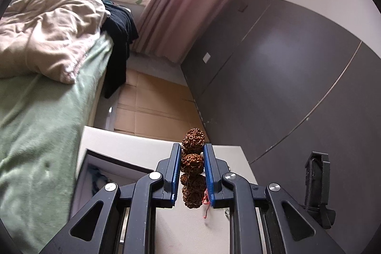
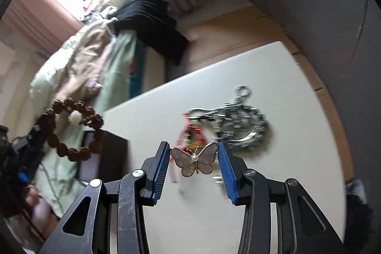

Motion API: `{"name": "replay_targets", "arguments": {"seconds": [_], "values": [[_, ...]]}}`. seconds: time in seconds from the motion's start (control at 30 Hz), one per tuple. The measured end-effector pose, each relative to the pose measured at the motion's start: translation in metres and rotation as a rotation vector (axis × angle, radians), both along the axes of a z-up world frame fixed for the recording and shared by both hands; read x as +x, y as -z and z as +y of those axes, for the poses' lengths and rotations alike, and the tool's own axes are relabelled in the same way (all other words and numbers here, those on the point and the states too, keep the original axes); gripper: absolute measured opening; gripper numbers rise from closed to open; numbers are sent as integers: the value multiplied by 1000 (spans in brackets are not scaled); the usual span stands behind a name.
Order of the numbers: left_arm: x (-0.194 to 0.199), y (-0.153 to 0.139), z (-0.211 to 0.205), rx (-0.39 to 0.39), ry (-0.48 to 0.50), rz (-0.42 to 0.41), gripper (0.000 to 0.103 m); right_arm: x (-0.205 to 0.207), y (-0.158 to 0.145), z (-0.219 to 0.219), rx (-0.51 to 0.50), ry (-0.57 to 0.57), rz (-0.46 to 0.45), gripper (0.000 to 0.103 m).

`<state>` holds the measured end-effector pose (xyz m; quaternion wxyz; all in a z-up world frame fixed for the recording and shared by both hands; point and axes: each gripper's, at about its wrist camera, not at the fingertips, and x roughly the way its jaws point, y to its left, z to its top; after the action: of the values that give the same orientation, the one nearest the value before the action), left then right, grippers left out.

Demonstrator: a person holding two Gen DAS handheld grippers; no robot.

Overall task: Organize jewelry
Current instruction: 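Lower the brown bracelet into the box with the left tool while the right drops the brooch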

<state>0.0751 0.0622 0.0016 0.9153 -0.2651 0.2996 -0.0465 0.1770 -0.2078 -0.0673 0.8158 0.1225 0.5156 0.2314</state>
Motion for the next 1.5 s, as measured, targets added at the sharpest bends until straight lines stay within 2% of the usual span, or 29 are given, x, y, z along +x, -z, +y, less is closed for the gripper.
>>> {"name": "replay_targets", "arguments": {"seconds": [0.17,0.33,0.47,0.7,0.87,0.93,1.0,1.2,1.27,1.3,1.37,1.4,1.43,1.5], "values": [[-13,-11,19,-10,-46,-27,19,-5,-9,29,180,-34,-16,43],[-21,-18,33,-20,-83,-47,19,-10,-13,69,249,-84,-44,43],[-25,-17,42,-22,-97,-29,19,-17,-12,95,294,-129,-39,43],[-32,-15,58,-16,-149,-5,19,-30,-5,141,313,-214,-9,43],[-35,-12,67,-25,-161,13,19,-40,0,168,256,-299,21,44],[-34,-10,67,-18,-154,27,19,-41,1,165,241,-298,28,47],[-33,-9,65,-12,-148,43,19,-39,0,154,228,-262,19,58],[-27,-2,51,4,-81,85,19,-27,-5,115,224,-170,9,60],[-25,2,49,-19,-57,93,19,-25,-6,102,211,-142,7,60],[-24,5,50,-35,-46,103,22,-24,-6,97,210,-131,8,60],[-19,12,48,-33,-35,152,40,-23,-7,86,209,-113,6,60],[-18,15,48,-23,-47,173,55,-23,-8,81,204,-104,5,60],[-19,18,48,-24,-58,175,60,-22,-9,75,200,-92,2,60],[-20,20,49,-34,-74,184,61,-22,-11,65,197,-76,-2,60]]}}
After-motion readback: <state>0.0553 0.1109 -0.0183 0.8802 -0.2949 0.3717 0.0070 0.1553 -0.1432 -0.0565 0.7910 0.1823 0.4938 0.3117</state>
